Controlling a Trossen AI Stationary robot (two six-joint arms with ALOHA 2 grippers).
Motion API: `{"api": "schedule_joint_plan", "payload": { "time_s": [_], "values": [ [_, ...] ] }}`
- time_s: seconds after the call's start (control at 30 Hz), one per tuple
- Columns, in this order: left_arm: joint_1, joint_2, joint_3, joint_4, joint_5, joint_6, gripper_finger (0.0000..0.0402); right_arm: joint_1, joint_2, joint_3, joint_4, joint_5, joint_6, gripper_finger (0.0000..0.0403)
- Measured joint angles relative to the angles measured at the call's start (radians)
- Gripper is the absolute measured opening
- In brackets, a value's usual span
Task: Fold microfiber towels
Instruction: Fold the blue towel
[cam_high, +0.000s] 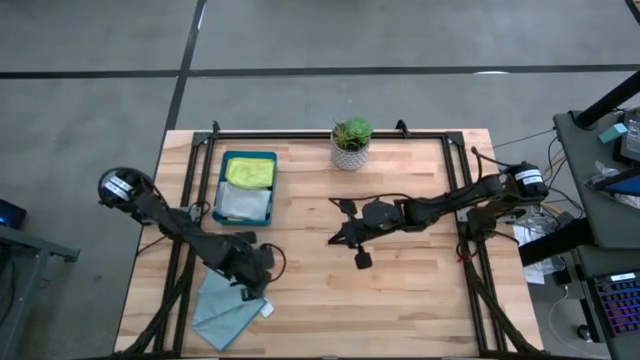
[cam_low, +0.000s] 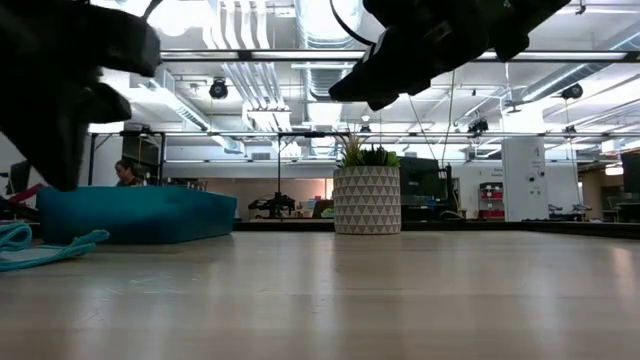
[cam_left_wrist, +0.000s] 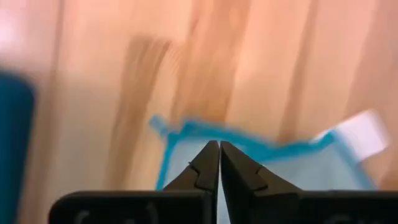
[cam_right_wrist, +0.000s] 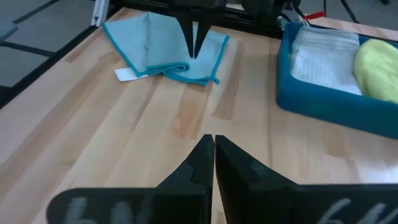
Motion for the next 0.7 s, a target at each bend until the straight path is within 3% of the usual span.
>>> {"api": "schedule_joint_plan", "payload": {
  "time_s": [0.1, 0.4, 0.53, 0.7],
  "values": [
    [0.0, 0.035, -0.01, 0.095, -0.014, 0.0, 0.0, 0.017, 0.0, -0.001, -0.001, 0.0, 0.0, 0.0009],
    [0.001, 0.205, -0.007, 0.107, -0.027, -0.041, 0.0, 0.051, 0.0, -0.002, -0.002, 0.0, 0.005, 0.0009],
    [0.029, 0.262, -0.004, 0.353, -0.116, 0.014, 0.0, 0.059, 0.0, -0.002, -0.022, 0.003, 0.009, 0.0009],
    [0.128, 0.299, 0.014, 0.658, -0.198, 0.273, 0.0, 0.062, 0.0, -0.002, -0.103, 0.004, 0.045, 0.0009]
  ]
}}
